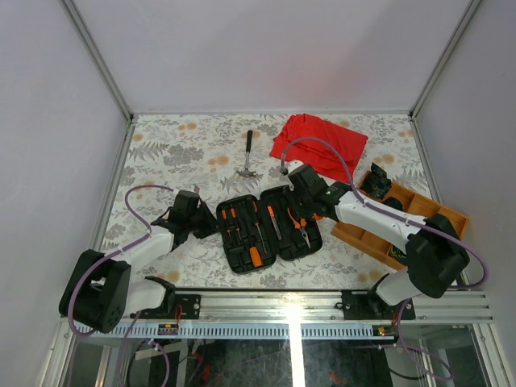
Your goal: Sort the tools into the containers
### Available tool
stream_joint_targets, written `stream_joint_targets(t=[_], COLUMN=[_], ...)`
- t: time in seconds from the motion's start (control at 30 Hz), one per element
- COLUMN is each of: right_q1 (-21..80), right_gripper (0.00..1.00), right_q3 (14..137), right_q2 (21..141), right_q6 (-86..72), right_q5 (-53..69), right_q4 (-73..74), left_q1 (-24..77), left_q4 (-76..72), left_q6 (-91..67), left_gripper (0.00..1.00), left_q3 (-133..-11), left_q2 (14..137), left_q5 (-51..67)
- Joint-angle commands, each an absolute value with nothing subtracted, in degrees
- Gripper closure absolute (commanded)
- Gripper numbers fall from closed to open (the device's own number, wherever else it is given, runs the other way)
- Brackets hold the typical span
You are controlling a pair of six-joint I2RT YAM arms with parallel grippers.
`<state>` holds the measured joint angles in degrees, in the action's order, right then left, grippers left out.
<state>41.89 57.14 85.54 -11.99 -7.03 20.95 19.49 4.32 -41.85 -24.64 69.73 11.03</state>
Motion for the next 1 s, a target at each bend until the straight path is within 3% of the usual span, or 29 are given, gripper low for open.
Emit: stream_joint_targets(t=[0.0, 0.13, 0.4, 0.97], right_q1=[42.2, 42.2, 42.1, 42.2], right_gripper=[0.68, 0.8, 0.81, 0.93], right_q3=[58.3, 58.8, 59.5, 59.4], right_q2=[87.5, 89.5, 93.8, 106.3], right_q6=[-11.6, -12.0, -12.0, -12.4], right_q5=[-9.7, -10.9, -11.7, -5.9], right_q4=[24.0, 24.6, 25.1, 26.6], left_q1=[20.1, 20.1, 20.1, 20.1], left_q4=[6.5, 6.4, 6.5, 6.2], left_q6=[-40.5, -40.6, -40.6, -40.6], left_gripper=[0.94, 0.94, 0.94, 0.94], left_q3=[-25.1, -25.0, -24.8, -25.0], left_q2=[69.5, 69.4, 69.2, 69.7], left_q5=[11.5, 11.5, 11.4, 11.7])
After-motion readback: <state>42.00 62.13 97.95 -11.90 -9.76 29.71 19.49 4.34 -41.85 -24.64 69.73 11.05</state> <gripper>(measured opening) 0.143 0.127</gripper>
